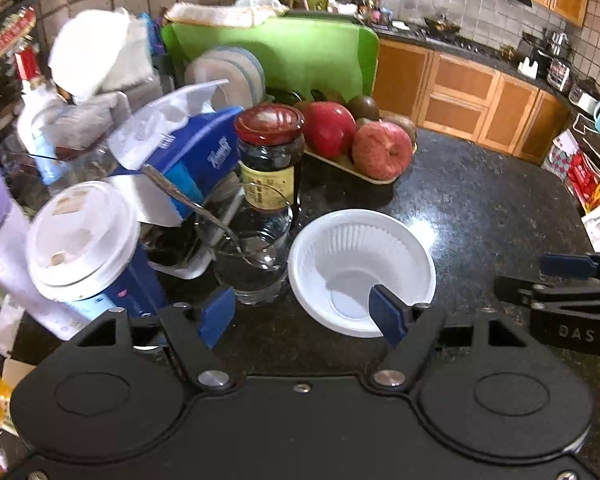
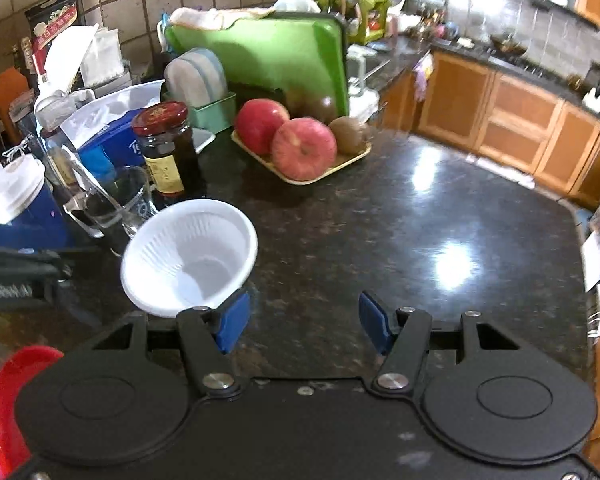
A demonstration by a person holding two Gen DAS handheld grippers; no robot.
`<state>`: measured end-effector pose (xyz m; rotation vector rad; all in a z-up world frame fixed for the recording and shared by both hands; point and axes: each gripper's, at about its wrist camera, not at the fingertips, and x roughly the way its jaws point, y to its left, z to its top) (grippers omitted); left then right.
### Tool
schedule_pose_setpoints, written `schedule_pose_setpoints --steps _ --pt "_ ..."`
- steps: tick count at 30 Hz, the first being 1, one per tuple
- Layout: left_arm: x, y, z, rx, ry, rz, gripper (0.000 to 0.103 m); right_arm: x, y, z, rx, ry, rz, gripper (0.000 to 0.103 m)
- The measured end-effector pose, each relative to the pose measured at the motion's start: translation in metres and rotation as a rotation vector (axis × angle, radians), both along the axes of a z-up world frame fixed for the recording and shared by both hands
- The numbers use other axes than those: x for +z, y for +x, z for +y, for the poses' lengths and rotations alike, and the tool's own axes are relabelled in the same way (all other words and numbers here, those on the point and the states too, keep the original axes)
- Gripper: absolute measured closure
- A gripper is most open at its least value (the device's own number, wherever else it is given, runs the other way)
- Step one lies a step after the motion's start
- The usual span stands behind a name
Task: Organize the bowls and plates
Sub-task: 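Move both grippers to the rim of the small white ribbed bowl, then close both grippers on the ribbed bowl rim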
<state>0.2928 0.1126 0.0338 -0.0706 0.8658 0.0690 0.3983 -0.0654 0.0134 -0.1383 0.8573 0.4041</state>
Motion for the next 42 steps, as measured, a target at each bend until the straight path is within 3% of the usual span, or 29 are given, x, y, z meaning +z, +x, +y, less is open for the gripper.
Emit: schedule_pose_setpoints --steps 12,26,42 --pt "-0.018 0.035 0.011 -0.031 -0.051 0.076 0.032 -0.01 0.044 0.036 0.046 -0.022 0.047 0.043" --pt "-0.026 0.042 0.014 -0.009 -0.038 0.106 0.034 -0.04 0.07 0.058 0.093 -0.009 0.137 0.049" --pt "-0.047 0.065 0.009 -0.004 -0.039 0.186 0.05 -0.05 0.07 0.06 0.112 -0.034 0.145 0.065"
